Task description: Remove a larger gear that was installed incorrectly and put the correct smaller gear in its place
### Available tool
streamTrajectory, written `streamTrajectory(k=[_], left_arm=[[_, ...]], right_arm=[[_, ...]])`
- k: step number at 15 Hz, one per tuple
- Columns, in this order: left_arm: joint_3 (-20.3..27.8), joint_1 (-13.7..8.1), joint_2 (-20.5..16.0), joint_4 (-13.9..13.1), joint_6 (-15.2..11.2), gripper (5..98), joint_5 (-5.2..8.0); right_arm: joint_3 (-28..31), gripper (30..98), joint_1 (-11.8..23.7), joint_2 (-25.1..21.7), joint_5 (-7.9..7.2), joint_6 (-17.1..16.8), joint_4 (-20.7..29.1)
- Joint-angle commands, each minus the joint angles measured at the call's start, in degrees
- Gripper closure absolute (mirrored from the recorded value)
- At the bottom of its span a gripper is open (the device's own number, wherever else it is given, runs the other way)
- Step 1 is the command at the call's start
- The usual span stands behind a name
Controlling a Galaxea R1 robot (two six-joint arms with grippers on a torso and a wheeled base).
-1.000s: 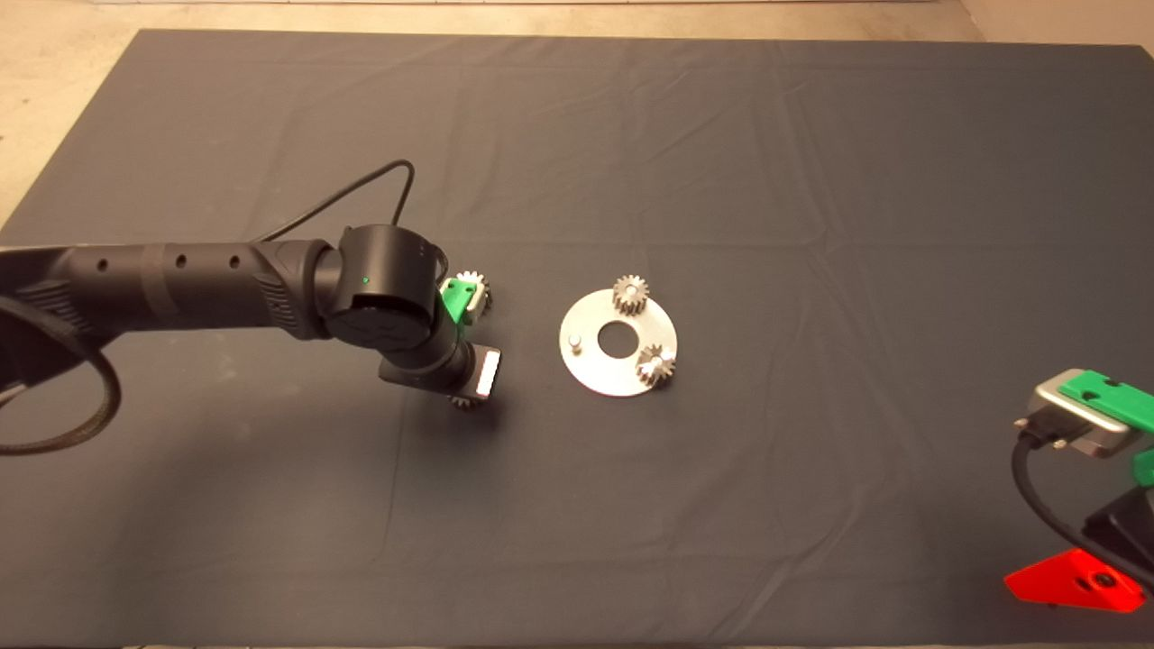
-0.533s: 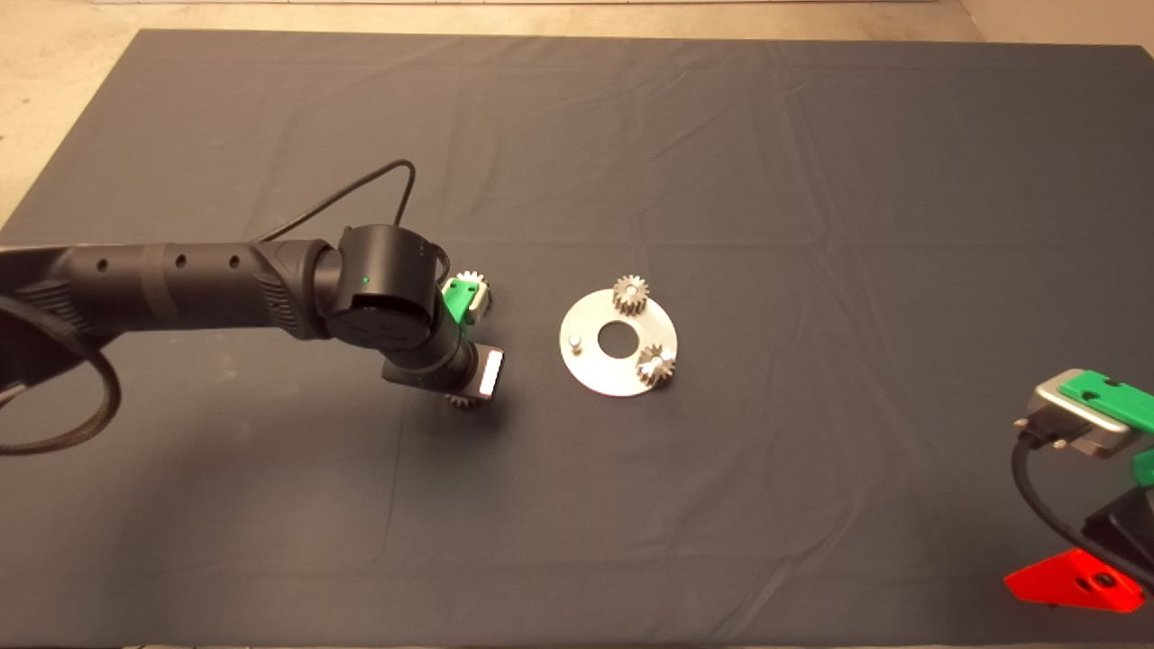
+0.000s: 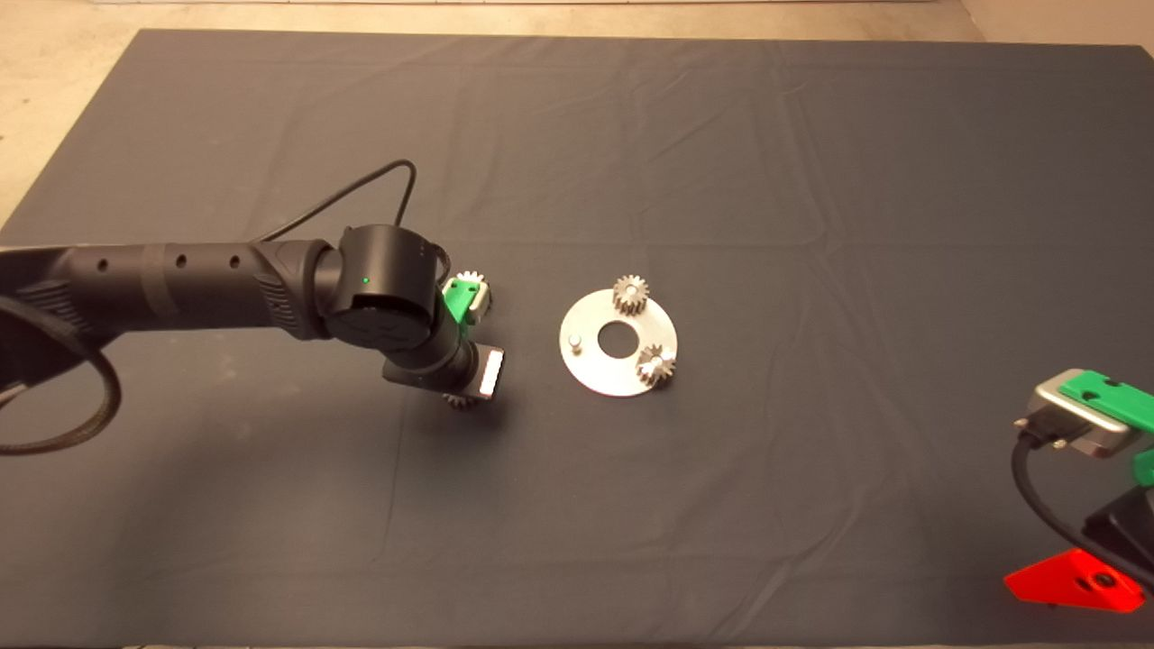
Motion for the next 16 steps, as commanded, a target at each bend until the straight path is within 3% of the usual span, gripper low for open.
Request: streamTrajectory(k=[1,5,9,13,16], left_arm=[[-0.8,-0.3,0.2,0.2,-0.1,64.8,1.22],[0.7,-0.4,0.4,0.2,-0.3,66.4,1.04],[1.4,-1.1,3.5,-0.3,-0.6,68.2,1.22],[-3.2,-5.8,8.9,-4.8,-0.5,68.3,1.92],[-4.2,-8.2,11.2,-5.5,-0.6,68.3,2.18]], right_arm=[[0.3,31.7,0.9,-0.1,-3.16,0.1,2.0],[0.3,31.7,0.9,-0.1,-3.16,0.1,2.0],[0.3,31.7,0.9,-0.1,-3.16,0.1,2.0],[0.3,31.7,0.9,-0.1,-3.16,0.1,2.0],[0.3,31.7,0.9,-0.2,-3.16,0.1,2.0]])
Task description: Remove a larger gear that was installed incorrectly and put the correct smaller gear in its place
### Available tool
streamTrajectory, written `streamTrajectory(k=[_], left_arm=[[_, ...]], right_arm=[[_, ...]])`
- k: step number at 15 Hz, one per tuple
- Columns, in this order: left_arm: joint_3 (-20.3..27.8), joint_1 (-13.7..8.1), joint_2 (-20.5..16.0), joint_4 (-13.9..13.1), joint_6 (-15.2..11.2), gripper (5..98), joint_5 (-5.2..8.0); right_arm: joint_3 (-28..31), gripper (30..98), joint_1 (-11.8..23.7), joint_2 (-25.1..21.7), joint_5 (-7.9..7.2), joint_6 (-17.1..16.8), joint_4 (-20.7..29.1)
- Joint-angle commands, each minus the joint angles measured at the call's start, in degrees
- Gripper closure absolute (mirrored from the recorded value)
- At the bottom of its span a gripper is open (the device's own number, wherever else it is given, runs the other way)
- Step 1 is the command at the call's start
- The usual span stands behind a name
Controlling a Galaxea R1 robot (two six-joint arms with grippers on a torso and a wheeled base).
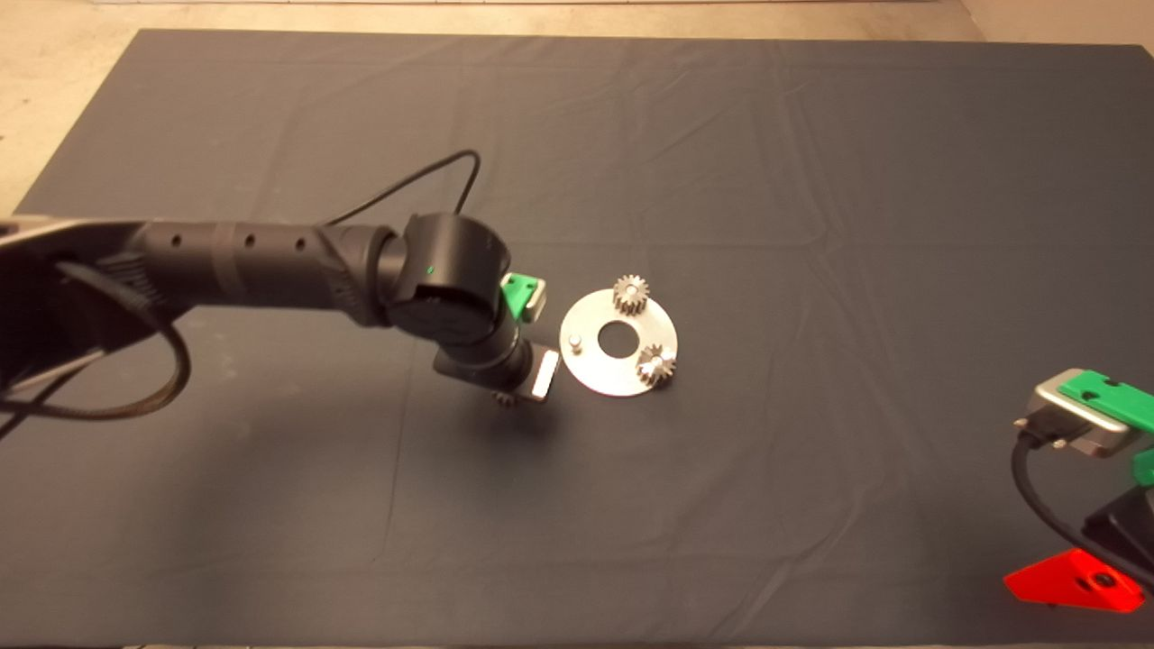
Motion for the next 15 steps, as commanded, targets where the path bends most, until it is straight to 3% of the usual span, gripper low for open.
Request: streamTrajectory(k=[1,9,13,15], left_arm=[[-2.6,-3.8,2.5,-1.9,-0.2,68.4,1.05],[-12.5,-3.9,11.9,-4.0,2.5,68.5,1.05],[-13.2,-3.9,12.1,-4.4,2.6,68.9,1.14],[-13.8,-4.0,12.1,-4.4,2.7,68.9,3.04]], right_arm=[[0.3,31.7,0.9,-0.1,-3.23,0.1,2.0],[0.3,31.7,0.9,-0.2,-3.23,0.1,2.0],[0.3,31.7,0.9,-0.1,-3.23,0.1,2.0],[0.4,31.7,0.9,-0.1,-3.23,0.1,2.0]])
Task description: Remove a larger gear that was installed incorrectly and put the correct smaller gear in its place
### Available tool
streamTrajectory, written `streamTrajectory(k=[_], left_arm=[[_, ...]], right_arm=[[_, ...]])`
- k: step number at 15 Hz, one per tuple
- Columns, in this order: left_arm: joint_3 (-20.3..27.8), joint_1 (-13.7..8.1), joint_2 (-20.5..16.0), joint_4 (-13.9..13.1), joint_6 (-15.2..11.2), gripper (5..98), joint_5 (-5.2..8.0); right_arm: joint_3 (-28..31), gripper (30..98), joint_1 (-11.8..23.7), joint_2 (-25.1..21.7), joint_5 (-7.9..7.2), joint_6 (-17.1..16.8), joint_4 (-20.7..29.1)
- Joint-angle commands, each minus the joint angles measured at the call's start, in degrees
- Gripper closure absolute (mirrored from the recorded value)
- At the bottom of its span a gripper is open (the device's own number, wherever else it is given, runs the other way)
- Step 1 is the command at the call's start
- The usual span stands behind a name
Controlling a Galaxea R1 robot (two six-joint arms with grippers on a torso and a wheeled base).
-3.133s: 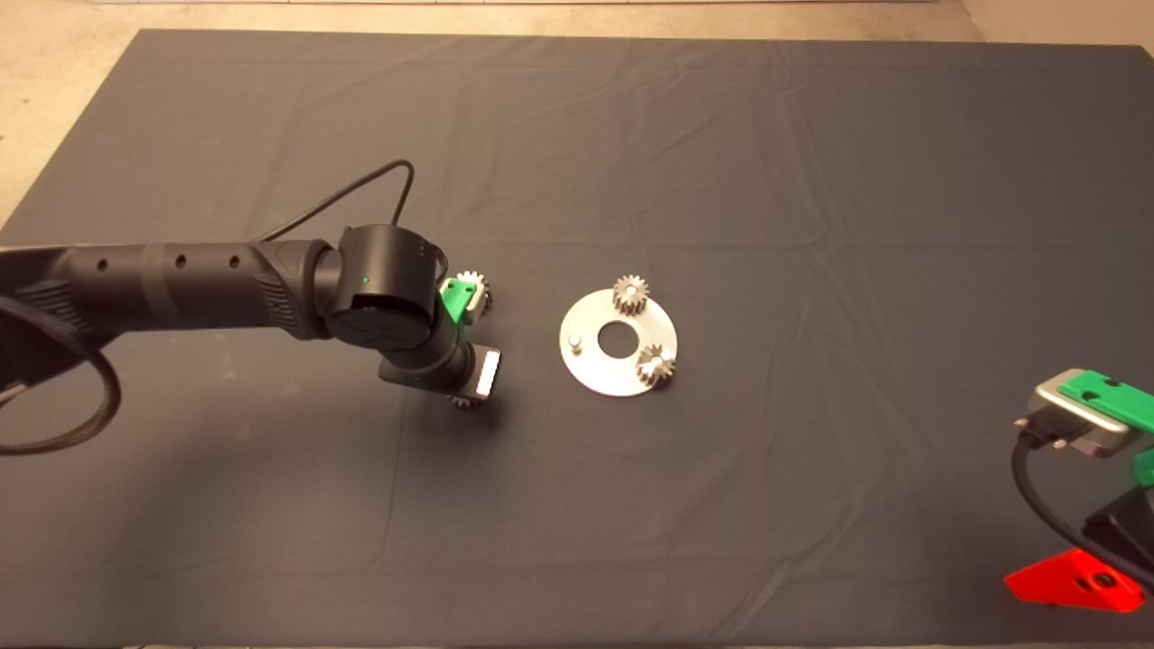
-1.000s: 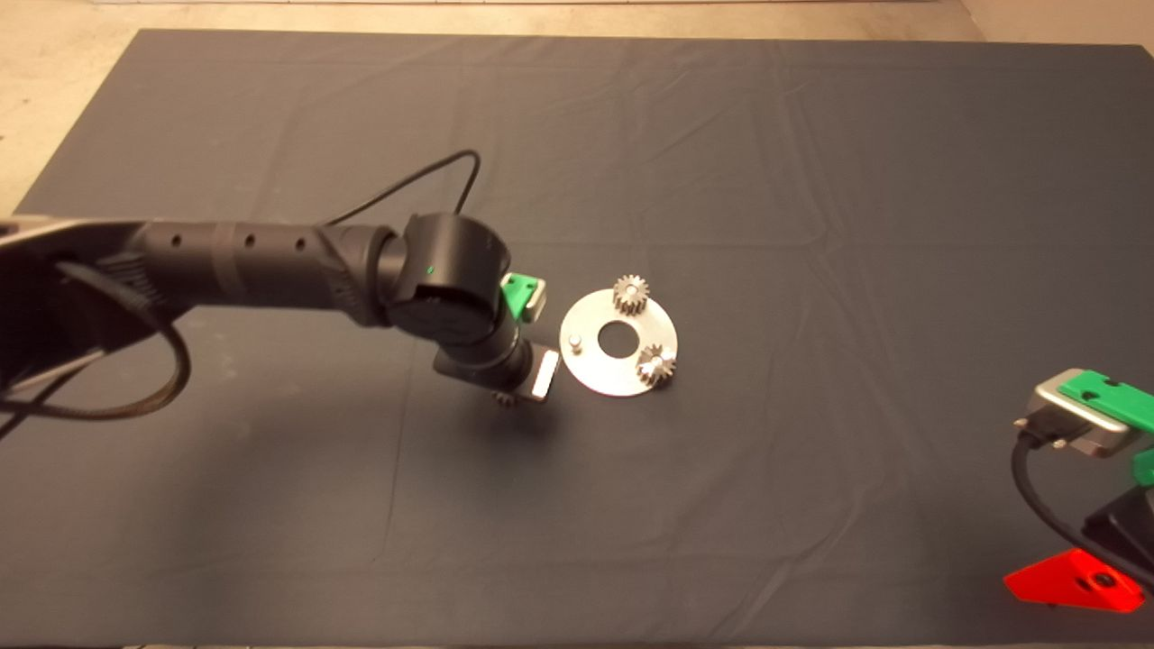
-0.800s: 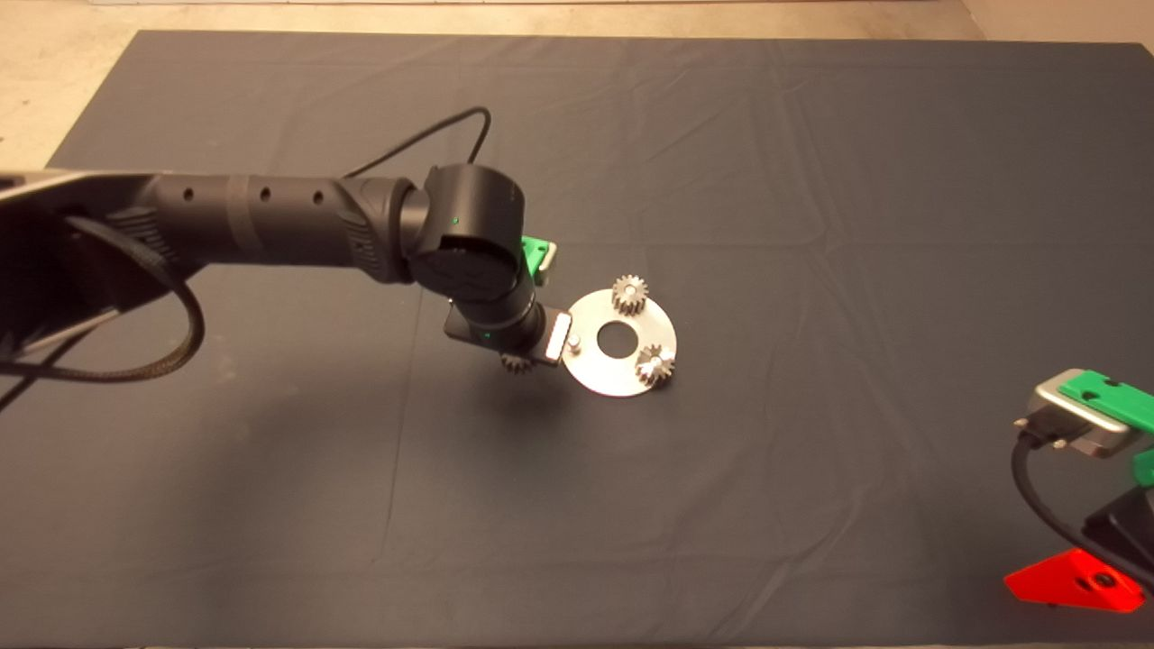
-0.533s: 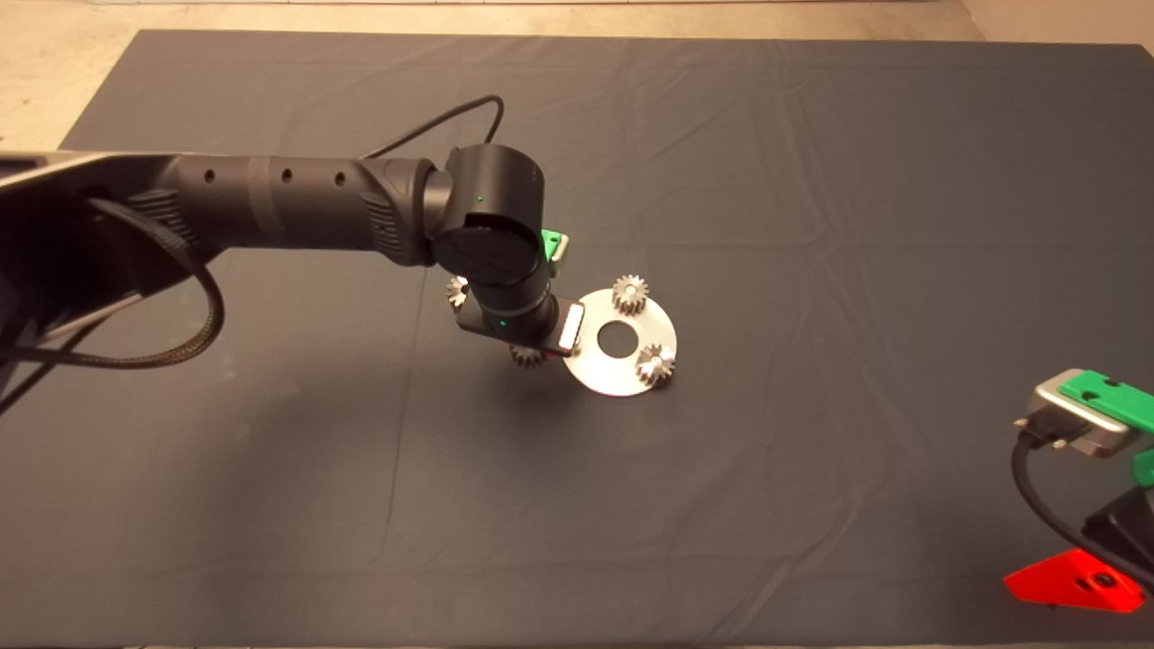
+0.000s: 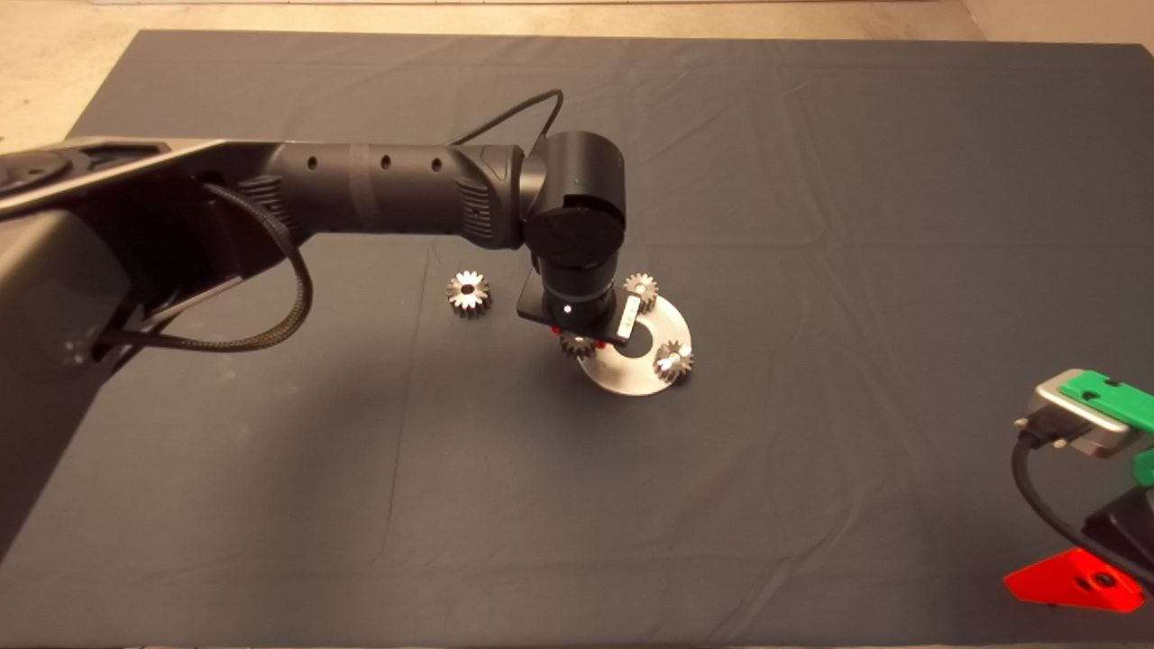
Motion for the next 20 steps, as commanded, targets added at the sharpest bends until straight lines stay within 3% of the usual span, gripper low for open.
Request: streamTrajectory(k=[1,11,16,20], left_arm=[[-0.9,-1.8,-0.2,-0.7,0.5,68.9,3.2],[-0.8,-1.9,0.7,-3.2,0.5,69.0,2.45],[-0.9,-1.9,1.1,-3.7,0.5,69.0,-0.05],[-0.9,-1.9,1.5,-3.6,0.5,69.0,-3.74]], right_arm=[[0.3,31.7,0.9,0.0,-3.16,0.1,2.0],[0.3,31.7,0.9,0.0,-3.16,0.1,2.0],[0.3,31.7,0.9,-0.1,-3.16,0.1,2.0],[0.3,31.7,0.9,-0.1,-3.16,0.1,2.0]])
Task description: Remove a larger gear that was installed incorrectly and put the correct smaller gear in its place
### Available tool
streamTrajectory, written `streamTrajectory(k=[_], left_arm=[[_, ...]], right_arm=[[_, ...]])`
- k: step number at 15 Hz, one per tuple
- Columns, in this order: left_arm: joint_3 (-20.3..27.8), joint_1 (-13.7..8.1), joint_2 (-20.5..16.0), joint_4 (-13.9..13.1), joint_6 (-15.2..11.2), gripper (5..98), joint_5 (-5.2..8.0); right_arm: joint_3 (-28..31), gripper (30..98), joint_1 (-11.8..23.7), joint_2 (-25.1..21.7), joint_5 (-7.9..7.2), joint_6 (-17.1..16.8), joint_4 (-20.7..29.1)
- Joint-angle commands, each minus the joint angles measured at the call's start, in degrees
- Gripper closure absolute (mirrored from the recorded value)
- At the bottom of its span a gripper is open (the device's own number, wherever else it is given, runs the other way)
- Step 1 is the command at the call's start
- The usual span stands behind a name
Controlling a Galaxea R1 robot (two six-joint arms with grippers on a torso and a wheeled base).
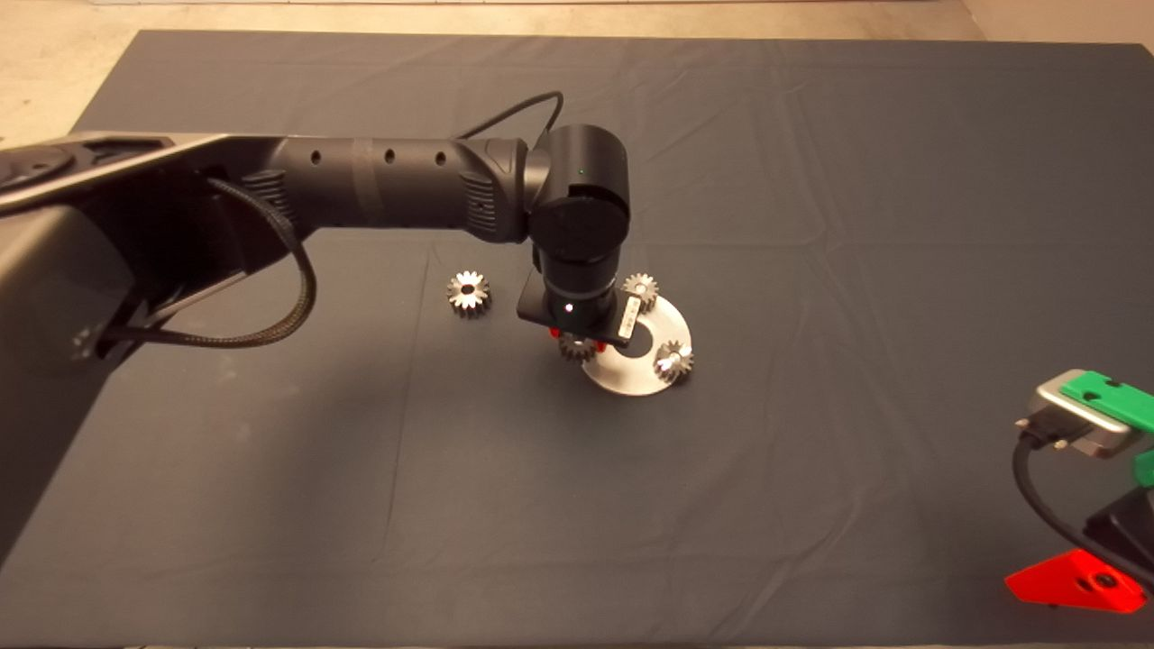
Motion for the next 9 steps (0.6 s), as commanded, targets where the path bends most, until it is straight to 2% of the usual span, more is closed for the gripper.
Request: streamTrajectory(k=[1,4,9], left_arm=[[-0.1,-1.6,0.8,-0.9,0.3,69.0,-2.87],[-0.7,-1.6,0.9,-0.8,0.3,69.0,-2.87],[-0.9,-1.6,1.3,-0.5,0.8,69.0,-2.08]], right_arm=[[0.4,31.7,0.9,-0.1,-3.15,0.1,2.0],[0.3,31.7,0.8,-0.1,-3.15,0.1,2.0],[0.3,31.7,0.9,-0.1,-3.15,0.1,2.0]])
